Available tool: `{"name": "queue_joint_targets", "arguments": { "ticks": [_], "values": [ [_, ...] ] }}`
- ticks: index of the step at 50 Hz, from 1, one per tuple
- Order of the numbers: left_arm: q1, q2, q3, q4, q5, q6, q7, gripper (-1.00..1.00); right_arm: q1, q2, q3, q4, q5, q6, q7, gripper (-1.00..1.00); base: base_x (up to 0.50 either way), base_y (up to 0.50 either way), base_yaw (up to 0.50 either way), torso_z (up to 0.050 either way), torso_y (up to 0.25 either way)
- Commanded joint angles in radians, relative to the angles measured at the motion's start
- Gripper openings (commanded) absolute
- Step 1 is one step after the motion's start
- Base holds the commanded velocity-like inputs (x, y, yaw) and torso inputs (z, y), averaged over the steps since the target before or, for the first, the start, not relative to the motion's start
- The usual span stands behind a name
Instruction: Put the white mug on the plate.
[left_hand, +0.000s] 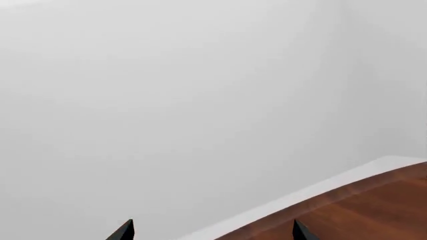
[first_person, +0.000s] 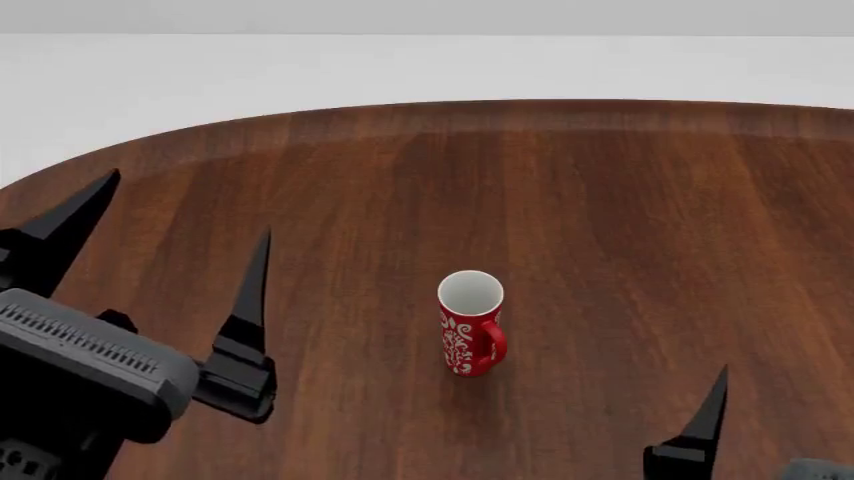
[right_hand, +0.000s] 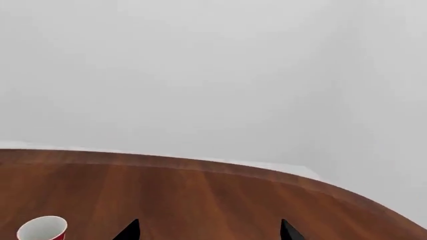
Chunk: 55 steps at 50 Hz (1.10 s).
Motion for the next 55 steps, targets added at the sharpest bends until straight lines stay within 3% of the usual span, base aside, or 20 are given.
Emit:
{"name": "queue_joint_targets", "arguments": {
  "ticks": [1,55],
  "values": [
    [-0.063,0.000,-0.004,0.002,-0.018,-0.044,0.017,1.00,0.127,0.006,-0.011,-0.034,0.042,0.103,-0.030,1.00,0.00,0.00,0.00,0.000,0.000],
    [-0.368,0.038,-0.006,-0.087,-0.056,-0.164,0.088,1.00,0.460,0.004,-0.011,-0.053,0.190,0.324,-0.144,1.00,0.00,0.00,0.00,0.000,0.000]
  ]
}}
